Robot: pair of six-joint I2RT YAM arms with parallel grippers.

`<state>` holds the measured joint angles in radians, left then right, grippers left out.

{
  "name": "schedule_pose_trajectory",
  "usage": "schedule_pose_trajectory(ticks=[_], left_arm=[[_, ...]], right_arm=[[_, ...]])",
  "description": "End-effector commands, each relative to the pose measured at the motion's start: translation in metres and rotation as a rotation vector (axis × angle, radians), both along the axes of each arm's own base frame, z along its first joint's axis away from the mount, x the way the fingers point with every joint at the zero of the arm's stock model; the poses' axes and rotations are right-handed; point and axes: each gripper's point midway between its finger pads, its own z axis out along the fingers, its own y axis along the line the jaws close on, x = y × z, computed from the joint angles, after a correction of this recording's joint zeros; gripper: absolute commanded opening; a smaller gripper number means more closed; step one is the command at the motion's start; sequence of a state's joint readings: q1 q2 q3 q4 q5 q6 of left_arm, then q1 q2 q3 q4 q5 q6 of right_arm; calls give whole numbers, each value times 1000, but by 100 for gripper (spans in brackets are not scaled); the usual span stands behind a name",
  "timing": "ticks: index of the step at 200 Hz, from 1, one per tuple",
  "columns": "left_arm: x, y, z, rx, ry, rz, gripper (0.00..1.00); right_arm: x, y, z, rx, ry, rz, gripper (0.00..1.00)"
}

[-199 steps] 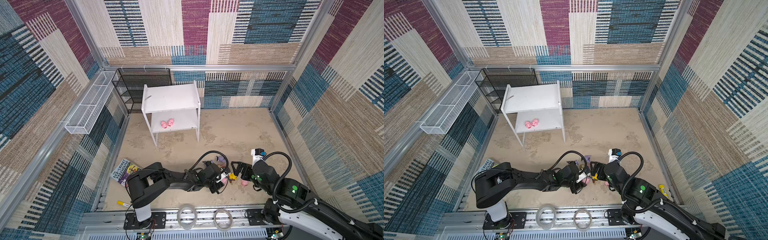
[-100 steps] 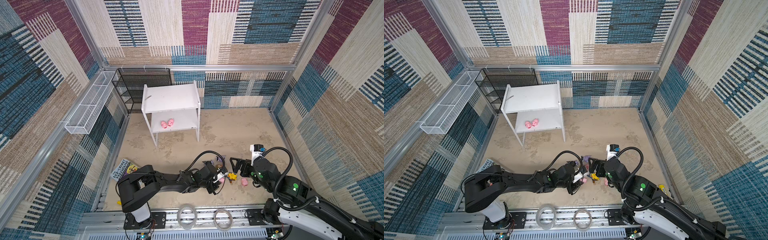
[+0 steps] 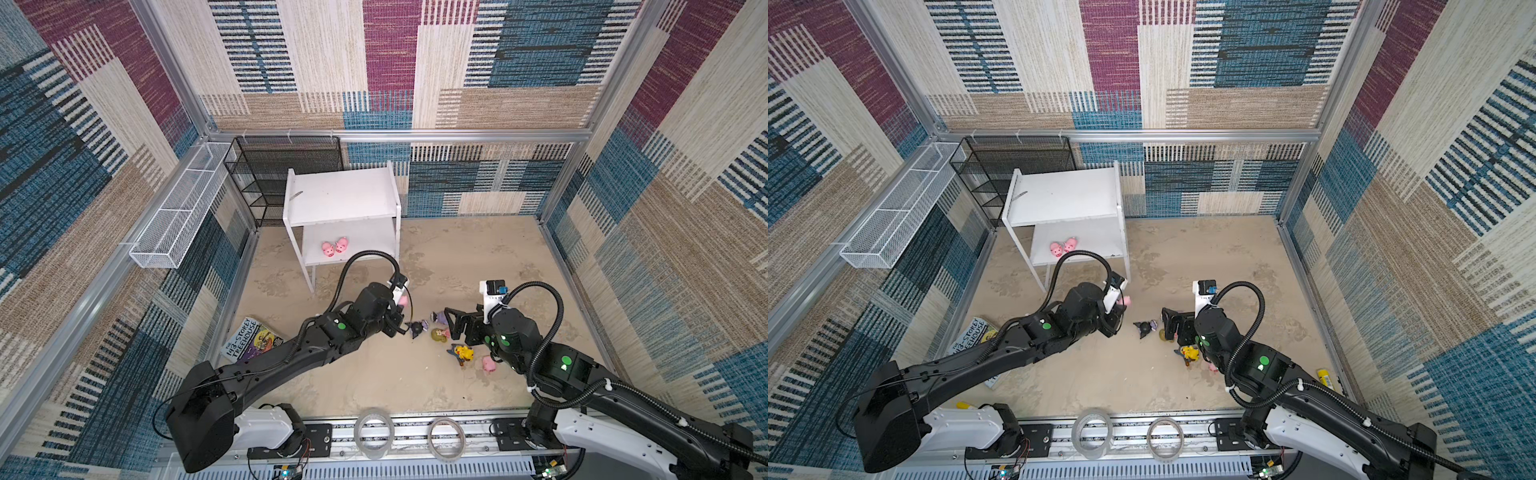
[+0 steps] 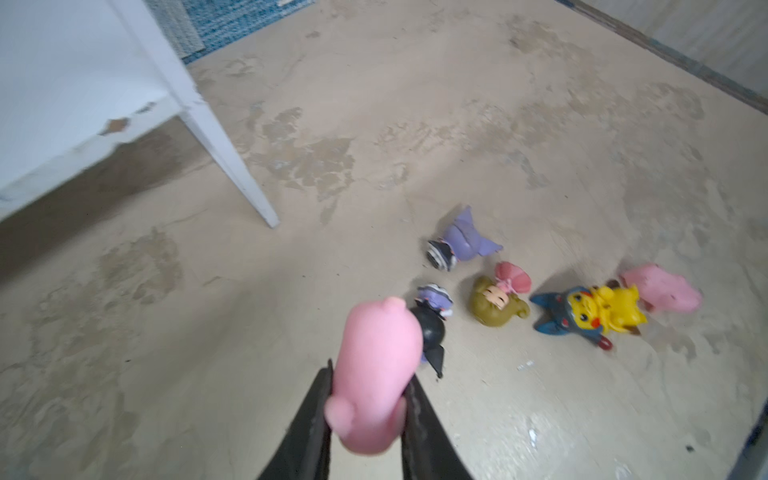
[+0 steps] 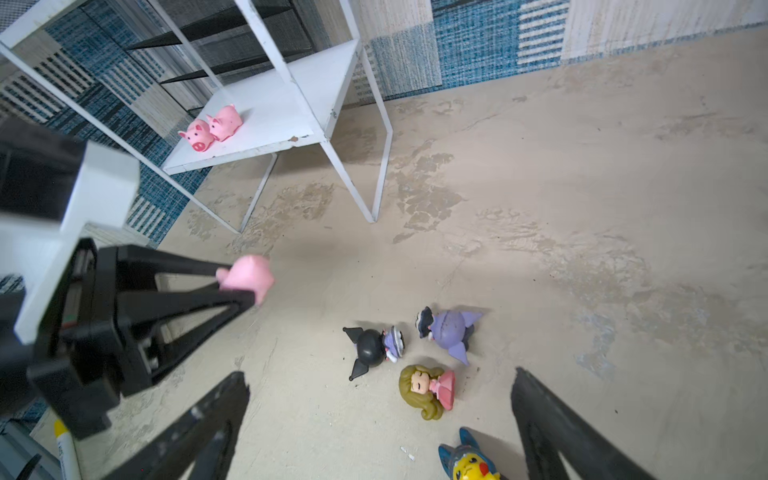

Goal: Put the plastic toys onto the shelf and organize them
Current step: 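Close the left gripper on the pink pig and lift it, then carry the pig toward the right gripper while the right gripper approaches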

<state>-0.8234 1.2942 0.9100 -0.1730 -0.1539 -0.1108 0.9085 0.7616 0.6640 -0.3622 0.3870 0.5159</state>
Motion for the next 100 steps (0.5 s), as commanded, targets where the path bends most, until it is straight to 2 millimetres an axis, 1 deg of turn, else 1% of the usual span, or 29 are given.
schedule_pose_trajectory(ticks=[1,18,40,48,64,93,100], left_arm=[[8,11,8,-8,10,67,28],[6,11,12,-26,-2,54,27],[-8,16,13,-65,-14,15,28],[-15,18,10,-76,-12,1,28],[-23,22,9,-97,-21,-17,28],[-34,21,12,-145,-34,-61,28],[-35,21,14,-155,-40,-65,28]], right_arm=[[2,31,17,66,-99,134,100],[11,53,23,136,-84,197,100],[25,74,28,262,-14,261,99],[28,80,29,314,12,294,100],[29,95,29,401,66,379,100],[24,122,25,471,153,504,100],[24,127,22,477,176,523,100]])
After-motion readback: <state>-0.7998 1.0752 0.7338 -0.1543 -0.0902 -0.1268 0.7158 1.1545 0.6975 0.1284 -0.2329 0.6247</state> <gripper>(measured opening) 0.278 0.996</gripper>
